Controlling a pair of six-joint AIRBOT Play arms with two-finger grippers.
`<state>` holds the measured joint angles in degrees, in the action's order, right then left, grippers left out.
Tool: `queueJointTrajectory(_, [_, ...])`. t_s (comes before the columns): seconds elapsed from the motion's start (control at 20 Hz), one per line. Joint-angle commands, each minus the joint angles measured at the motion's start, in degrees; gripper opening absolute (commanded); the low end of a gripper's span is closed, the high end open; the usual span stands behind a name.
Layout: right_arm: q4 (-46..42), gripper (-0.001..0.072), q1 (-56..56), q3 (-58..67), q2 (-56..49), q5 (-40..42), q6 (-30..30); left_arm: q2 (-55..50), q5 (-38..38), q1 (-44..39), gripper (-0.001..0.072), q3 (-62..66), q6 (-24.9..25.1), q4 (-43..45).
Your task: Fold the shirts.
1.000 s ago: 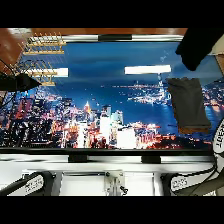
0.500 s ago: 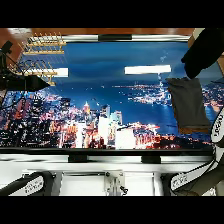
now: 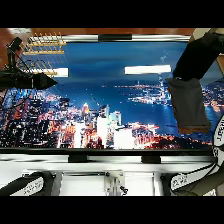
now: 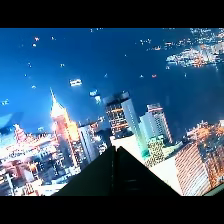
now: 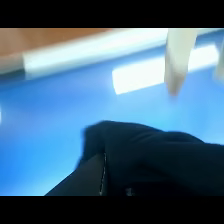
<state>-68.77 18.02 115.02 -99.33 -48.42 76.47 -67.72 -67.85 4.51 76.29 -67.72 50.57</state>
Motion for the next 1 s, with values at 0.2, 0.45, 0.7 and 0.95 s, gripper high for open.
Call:
queueJointTrajectory(0.2, [-25.29, 0.0070, 0.26, 0.00, 7.50, -41.18, 6.97, -0.02, 0.26, -0.24, 0.0029, -0.02, 0.00, 0.02])
queueJointTrajectory(0.45, [-27.12, 0.0070, 0.70, -1.90, 7.37, -52.30, 13.73, 0.00, -0.17, -0.24, 0.0030, -0.02, 0.00, 0.02])
queueJointTrajectory(0.7, [-26.97, 0.0069, 1.20, -13.35, 7.65, -58.47, 18.21, 0.00, -0.31, -0.24, 0.0029, -0.02, 0.00, 0.02])
queueJointTrajectory(0.95, [-25.11, 0.0070, 1.20, -24.81, 7.65, -54.12, 22.32, 0.00, -0.33, -0.24, 0.0029, -0.02, 0.00, 0.00])
